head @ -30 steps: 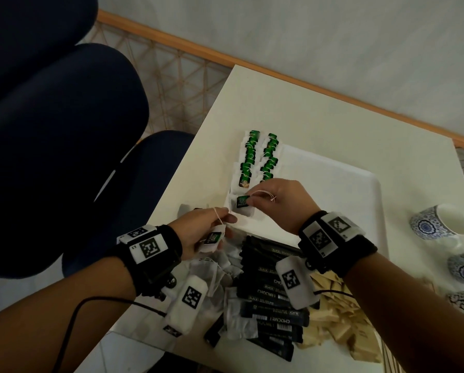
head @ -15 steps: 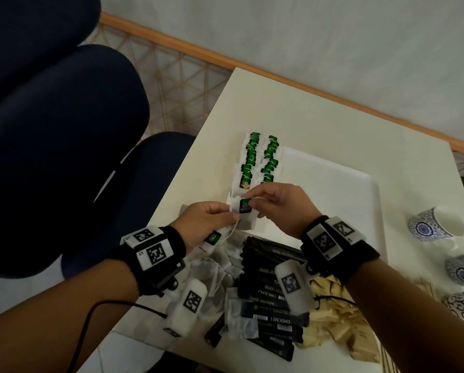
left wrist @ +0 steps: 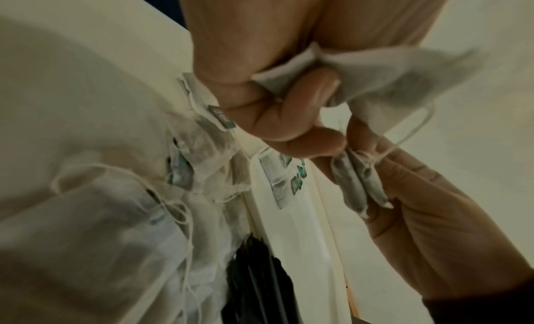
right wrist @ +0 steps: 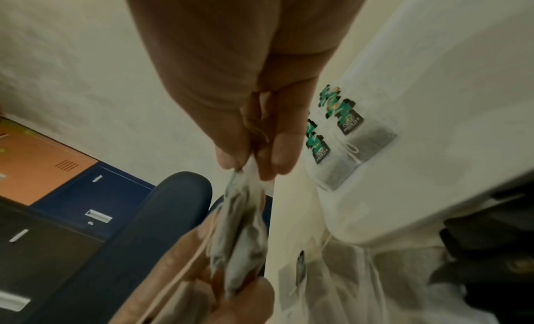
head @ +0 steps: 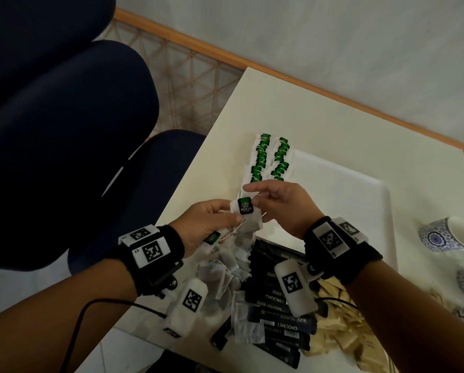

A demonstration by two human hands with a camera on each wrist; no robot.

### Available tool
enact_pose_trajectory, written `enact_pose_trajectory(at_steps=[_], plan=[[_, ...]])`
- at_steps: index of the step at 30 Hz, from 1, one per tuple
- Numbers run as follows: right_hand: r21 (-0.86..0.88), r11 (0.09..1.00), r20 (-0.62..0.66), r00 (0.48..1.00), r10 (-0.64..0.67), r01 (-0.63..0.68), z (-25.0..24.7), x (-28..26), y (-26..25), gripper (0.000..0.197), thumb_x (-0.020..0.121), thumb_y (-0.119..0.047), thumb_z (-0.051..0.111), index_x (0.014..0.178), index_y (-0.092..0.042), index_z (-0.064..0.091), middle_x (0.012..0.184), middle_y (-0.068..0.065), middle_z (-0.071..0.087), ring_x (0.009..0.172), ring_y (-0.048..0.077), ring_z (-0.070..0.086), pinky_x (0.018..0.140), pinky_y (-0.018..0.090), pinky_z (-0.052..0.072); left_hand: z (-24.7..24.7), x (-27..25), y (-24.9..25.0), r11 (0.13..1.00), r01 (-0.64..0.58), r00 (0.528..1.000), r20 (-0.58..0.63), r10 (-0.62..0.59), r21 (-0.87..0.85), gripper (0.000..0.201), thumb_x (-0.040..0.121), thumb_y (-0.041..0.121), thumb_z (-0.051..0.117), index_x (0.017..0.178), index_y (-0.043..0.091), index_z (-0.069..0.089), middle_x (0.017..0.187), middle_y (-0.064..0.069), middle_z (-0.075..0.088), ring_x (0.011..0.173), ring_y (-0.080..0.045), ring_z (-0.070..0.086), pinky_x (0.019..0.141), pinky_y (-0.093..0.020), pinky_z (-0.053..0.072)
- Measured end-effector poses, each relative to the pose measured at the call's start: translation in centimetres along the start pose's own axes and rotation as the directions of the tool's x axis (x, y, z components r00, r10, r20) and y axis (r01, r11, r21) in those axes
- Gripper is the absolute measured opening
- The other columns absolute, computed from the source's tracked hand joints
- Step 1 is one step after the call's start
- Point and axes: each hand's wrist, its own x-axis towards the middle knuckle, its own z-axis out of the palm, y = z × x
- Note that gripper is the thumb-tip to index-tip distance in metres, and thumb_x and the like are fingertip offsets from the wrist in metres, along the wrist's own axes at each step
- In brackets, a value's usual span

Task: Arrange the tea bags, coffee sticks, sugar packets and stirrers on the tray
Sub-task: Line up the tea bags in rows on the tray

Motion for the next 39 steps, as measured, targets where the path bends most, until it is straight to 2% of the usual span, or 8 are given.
enact_pose_trajectory(at_steps=[5,11,16,19,23,30,34,39], plan=[[-0.025,0.999,0.079,0.996,0.038,-0.037,0.0,0.3,-0.2,0.023,0.079,-0.013,0.075,0.094,-0.029,0.071,0.071,-0.001,0.063,0.065,0.014,0.058,0.071,0.032,0.056,-0.2,0.3,-0.3,0.992,-0.017,1.0,-0.006,0.018,0.127,0.005,0.085,0.01,0.068,0.084,0.006,0.07,0.065,0.001,0.065,0.055,-0.008,0.057,0.053,-0.018,0.044],[-0.137,0.99,0.098,0.995,0.036,-0.022,-0.4,0.2,-0.1,0.01,0.08,-0.022,0.075,0.082,-0.031,0.071,0.065,-0.009,0.062,0.06,0.003,0.056,0.065,0.023,0.053,-0.1,0.7,-0.2,0.969,0.025,0.999,-0.036,-0.017,0.248,0.051,0.062,0.039,0.081,0.088,-0.003,0.067,0.072,-0.01,0.06,0.065,-0.02,0.051,0.06,-0.028,0.041],[-0.141,0.99,-0.021,1.0,-0.016,0.013,-0.6,0.4,0.4,0.011,0.083,-0.018,0.071,0.077,-0.027,0.07,0.068,-0.011,0.066,0.061,0.001,0.055,0.062,0.021,0.052,0.0,1.0,-0.3,0.969,0.044,0.999,0.016,-0.049,0.243,0.038,0.073,0.016,0.079,0.096,-0.01,0.064,0.077,-0.01,0.067,0.065,-0.017,0.058,0.059,-0.024,0.047],[-0.016,1.0,-0.159,0.987,0.012,-0.015,-1.2,0.7,1.1,0.011,0.085,-0.016,0.069,0.077,-0.024,0.069,0.073,-0.003,0.068,0.065,0.009,0.06,0.058,0.024,0.055,-0.3,0.8,-0.3,0.963,0.044,0.999,0.016,-0.05,0.266,0.004,0.079,0.011,0.074,0.076,0.011,0.071,0.073,-0.006,0.069,0.062,-0.014,0.061,0.057,-0.022,0.049],[-0.087,0.996,-0.312,0.95,-0.01,-0.018,-1.9,1.2,2.9,0.01,0.086,-0.021,0.068,0.079,-0.028,0.069,0.073,-0.013,0.067,0.064,-0.002,0.057,0.059,0.011,0.046,-1.2,0.9,-0.1,0.955,0.047,0.992,-0.128,-0.01,0.293,0.007,0.089,0.016,0.065,0.087,0.012,0.071,0.08,-0.001,0.068,0.046,0.0,0.053,0.042,-0.015,0.041],[-0.038,0.994,-0.307,0.948,0.086,-0.103,-1.5,2.7,4.8,0.009,0.089,-0.019,0.062,0.085,-0.026,0.068,0.073,-0.01,0.067,0.065,0.003,0.06,0.056,0.018,0.043,-2.1,1.0,1.8,0.98,-0.07,0.951,-0.283,0.122,0.187,0.014,0.088,0.01,0.064,0.086,0.02,0.074,0.078,0.005,0.075,0.074,-0.013,0.068,0.059,-0.027,0.056],[-0.001,0.985,-0.228,0.959,0.17,-0.175,-0.4,3.6,5.3,0.008,0.092,-0.019,0.058,0.087,-0.022,0.063,0.071,-0.001,0.066,0.067,0.013,0.063,0.049,0.022,0.046,-2.7,0.6,2.2,0.983,-0.091,0.941,-0.308,0.136,0.158,0.019,0.088,0.004,0.059,0.093,0.012,0.074,0.084,-0.012,0.074,0.058,-0.013,0.065,0.043,-0.021,0.049],[0.064,0.968,-0.206,0.946,0.251,-0.243,0.4,4.9,5.7,0.011,0.095,-0.02,0.053,0.086,-0.024,0.059,0.071,0.002,0.064,0.065,0.015,0.063,0.048,0.022,0.045,-3.0,0.3,1.5,0.984,-0.073,0.945,-0.304,0.122,0.165,0.017,0.088,0.005,0.061,0.089,0.015,0.075,0.077,-0.005,0.073,0.058,-0.011,0.065,0.045,-0.019,0.047]])
